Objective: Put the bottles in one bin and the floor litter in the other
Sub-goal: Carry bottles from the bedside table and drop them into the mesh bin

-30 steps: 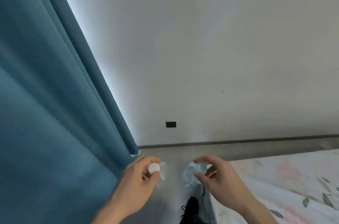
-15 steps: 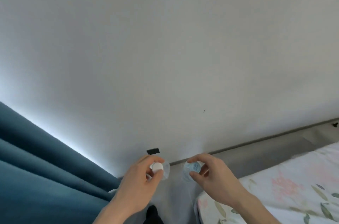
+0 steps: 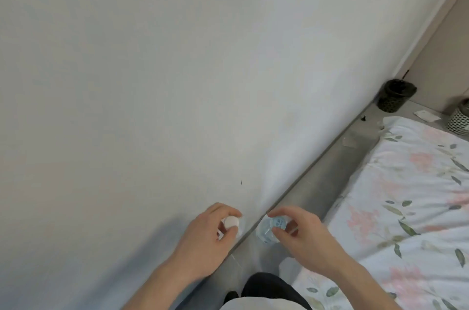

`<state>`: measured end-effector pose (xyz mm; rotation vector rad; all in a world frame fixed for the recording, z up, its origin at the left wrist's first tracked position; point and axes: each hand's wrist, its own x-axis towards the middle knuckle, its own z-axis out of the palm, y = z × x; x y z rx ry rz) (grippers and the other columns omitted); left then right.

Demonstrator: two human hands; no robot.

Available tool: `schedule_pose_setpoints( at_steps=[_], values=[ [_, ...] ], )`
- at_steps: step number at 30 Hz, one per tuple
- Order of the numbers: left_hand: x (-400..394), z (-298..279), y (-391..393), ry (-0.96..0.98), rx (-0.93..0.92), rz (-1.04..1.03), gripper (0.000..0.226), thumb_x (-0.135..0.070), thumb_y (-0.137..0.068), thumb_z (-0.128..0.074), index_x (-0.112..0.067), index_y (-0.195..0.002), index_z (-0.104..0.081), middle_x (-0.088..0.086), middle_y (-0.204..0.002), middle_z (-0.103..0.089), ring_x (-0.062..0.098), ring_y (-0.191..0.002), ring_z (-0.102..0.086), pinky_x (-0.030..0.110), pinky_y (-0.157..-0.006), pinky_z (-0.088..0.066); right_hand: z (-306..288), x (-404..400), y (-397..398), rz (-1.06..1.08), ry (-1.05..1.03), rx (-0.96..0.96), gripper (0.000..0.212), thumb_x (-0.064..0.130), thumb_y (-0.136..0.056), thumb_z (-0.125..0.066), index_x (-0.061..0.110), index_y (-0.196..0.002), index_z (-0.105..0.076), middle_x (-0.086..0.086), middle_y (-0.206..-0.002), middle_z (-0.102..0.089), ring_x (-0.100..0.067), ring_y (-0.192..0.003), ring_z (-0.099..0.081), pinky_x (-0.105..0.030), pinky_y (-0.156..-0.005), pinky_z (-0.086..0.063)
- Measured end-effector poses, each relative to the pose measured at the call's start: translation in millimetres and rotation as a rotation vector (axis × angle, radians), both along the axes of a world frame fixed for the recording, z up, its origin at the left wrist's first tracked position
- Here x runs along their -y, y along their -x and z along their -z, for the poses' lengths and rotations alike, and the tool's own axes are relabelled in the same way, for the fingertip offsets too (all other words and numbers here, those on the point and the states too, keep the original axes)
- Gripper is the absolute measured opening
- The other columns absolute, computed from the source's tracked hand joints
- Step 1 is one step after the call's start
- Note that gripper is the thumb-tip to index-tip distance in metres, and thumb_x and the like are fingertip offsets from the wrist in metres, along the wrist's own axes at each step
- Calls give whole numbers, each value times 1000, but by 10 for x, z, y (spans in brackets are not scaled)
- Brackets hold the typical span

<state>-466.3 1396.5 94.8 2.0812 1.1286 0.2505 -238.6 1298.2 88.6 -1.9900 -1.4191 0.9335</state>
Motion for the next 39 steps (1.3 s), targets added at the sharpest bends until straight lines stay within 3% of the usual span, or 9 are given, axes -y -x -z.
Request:
schedule_pose_setpoints(
  at_steps=[7, 14, 20, 29, 39],
  values=[
    [-699, -40, -770, 12, 26, 221, 21, -32, -99, -54, -43, -115, -61, -33, -118, -52, -3, -96, -59, 24, -87, -52, -35, -102, -478, 271, -10, -14, 21, 33, -94, -65, 50, -108, -63, 29, -101, -64, 1, -85, -65, -20, -76, -54],
    [-1221, 12, -1747, 34, 68, 288, 22, -29, -97, -56, -43, -112, -62, -32, -116, -54, 0, -92, -62, 26, -85, -53, 84, -471, -1290, 427, -48, -45, 24, 27, -93, -68, 48, -105, -66, 32, -104, -62, -1, -86, -65, -26, -79, -56],
    [-1720, 116, -2879, 48, 42, 318, 20, -31, -97, -54, -44, -110, -61, -32, -116, -56, 0, -91, -63, 29, -84, -54, 143, -906, -2257, 466, -49, -74, 23, 27, -93, -67, 47, -105, -66, 26, -98, -64, 0, -85, -65, -18, -73, -52],
    [-2234, -53, -4635, 34, 42, 356, 19, -30, -95, -55, -44, -106, -61, -32, -115, -55, 1, -89, -64, 28, -82, -54, -54, -1283, -3948, 520, -65, -62, 24, 28, -92, -68, 49, -103, -66, 34, -105, -61, -4, -83, -66, -21, -73, -54],
    [-2538, 64, -6444, 87, 16, 468, 16, -34, -92, -55, -44, -103, -61, -26, -105, -60, 0, -86, -62, 23, -79, -53, -84, -1288, -5138, 730, -126, -100, 24, 24, -91, -70, 45, -102, -68, 26, -101, -66, -5, -81, -67, -14, -67, -51]
  ],
)
